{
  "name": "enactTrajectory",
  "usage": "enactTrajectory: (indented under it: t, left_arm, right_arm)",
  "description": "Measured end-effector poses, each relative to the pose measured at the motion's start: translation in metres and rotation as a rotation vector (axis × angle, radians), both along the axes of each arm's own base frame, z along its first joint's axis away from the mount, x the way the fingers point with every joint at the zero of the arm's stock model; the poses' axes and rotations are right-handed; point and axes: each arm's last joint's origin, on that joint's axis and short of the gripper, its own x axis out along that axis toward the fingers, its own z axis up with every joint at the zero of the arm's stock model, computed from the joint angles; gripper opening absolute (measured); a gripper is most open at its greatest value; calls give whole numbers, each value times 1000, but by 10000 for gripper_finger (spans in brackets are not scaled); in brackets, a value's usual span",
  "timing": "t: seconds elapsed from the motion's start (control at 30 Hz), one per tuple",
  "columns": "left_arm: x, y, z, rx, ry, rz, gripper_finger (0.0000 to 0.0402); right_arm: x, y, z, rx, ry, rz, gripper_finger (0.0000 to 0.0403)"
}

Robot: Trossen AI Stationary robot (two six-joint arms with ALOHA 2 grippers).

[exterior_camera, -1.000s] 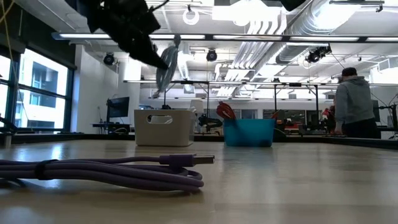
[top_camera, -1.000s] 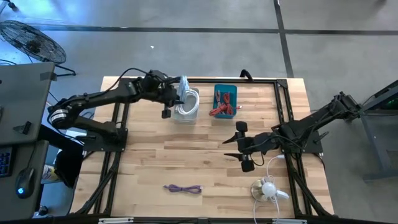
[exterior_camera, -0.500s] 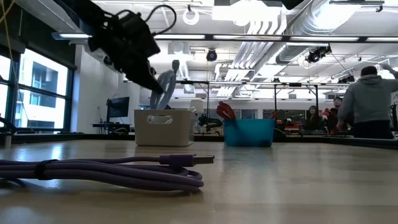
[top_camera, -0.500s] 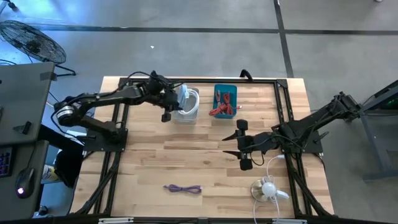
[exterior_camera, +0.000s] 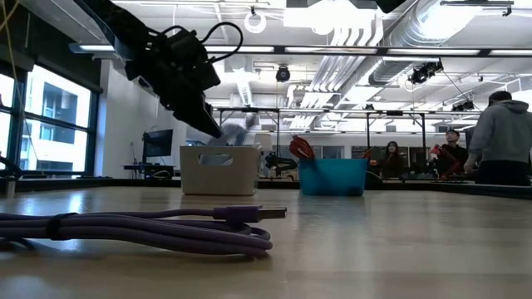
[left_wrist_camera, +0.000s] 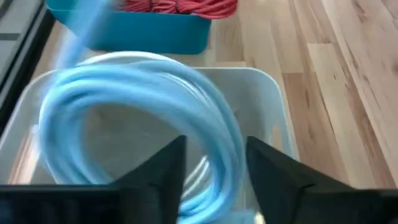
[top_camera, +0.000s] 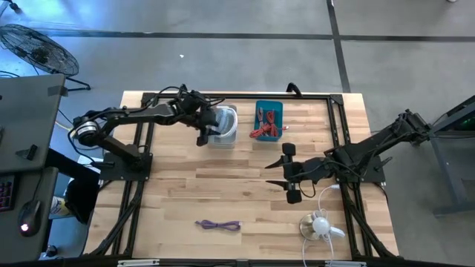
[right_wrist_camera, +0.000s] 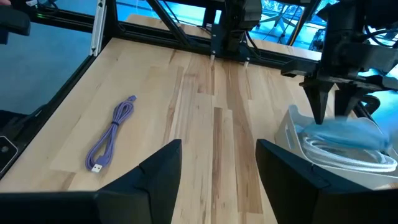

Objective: Pick & Place USB Port
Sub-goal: Put the blue HDMI cable into the gray bin, then put the violet charger cable into the blue bin

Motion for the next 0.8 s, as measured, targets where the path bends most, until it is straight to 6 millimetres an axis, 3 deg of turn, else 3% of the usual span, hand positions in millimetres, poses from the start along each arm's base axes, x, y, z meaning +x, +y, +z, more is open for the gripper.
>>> enactTrajectory:
  t: [0.17,0.3,0.57,0.8]
  left_arm:
    - [0,0,0,-11,0,20,240]
    - [2,1,5,3,-30,12,273]
    - [13,1,38,-90,-153,-152,281]
    - [26,-23,61,-138,-136,-302,282]
  right_arm:
    - [0,0,-1,-5,12,0,199]
    - [-1,0,-1,-6,15,0,199]
    - [-2,-1,-4,1,40,-8,199]
    - [-2,-1,-5,-4,58,-10,199]
